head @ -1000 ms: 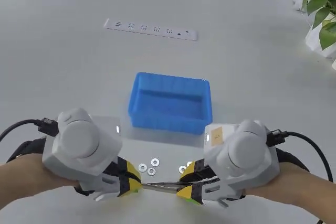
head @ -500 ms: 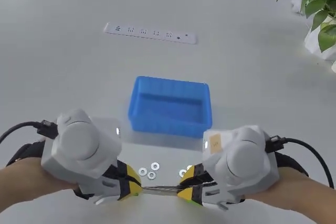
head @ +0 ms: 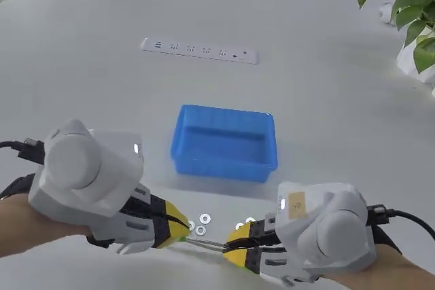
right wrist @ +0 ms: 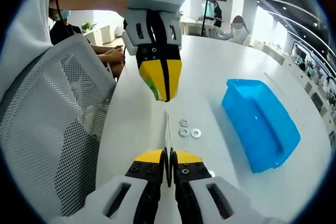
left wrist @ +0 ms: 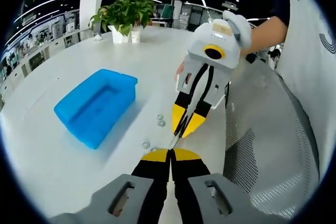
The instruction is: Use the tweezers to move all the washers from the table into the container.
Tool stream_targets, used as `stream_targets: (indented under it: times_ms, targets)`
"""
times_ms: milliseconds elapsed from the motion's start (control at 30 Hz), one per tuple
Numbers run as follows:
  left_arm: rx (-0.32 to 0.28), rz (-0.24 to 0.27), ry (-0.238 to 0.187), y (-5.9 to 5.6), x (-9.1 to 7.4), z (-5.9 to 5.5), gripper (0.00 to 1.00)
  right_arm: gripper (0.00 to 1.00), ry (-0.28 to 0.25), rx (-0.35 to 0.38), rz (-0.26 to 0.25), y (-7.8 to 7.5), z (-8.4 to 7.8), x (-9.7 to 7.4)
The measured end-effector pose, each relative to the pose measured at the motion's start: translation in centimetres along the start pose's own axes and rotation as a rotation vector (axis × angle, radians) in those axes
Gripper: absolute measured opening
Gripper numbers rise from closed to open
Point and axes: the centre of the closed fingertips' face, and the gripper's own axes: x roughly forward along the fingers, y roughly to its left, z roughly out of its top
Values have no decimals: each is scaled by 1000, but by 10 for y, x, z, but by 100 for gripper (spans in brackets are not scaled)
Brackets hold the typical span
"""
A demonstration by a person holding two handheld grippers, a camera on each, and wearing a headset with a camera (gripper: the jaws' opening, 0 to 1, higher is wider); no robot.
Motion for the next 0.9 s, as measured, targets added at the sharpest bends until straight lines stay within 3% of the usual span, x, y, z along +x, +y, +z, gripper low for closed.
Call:
stream_targets:
  times_ms: [67, 167, 300, 367, 433, 567, 767, 900]
  targets:
    - [48, 16, 38, 0, 1, -6, 5, 8, -11, 27, 1, 2, 1, 0]
    - [34, 11, 41, -2, 2, -10, 5, 8, -3, 35, 2, 2, -3, 1]
    - [53, 94, 31, 13, -2, -11, 5, 8, 8, 29, 9, 5, -6, -1]
    - [45, 85, 62, 16, 1, -19, 5, 8, 13, 26, 13, 5, -6, -1]
    - [92, 86, 115, 20, 7, -30, 5, 8, 18, 17, 15, 5, -7, 0]
    - [103, 65, 137, 20, 17, -36, 12, 8, 21, 18, 16, 3, -8, 0]
    - [145, 34, 168, 20, 28, -41, 14, 8, 34, 13, 18, 2, -10, 1]
    - [201, 2, 244, 18, 33, -55, 13, 8, 35, 16, 22, 2, -10, 1]
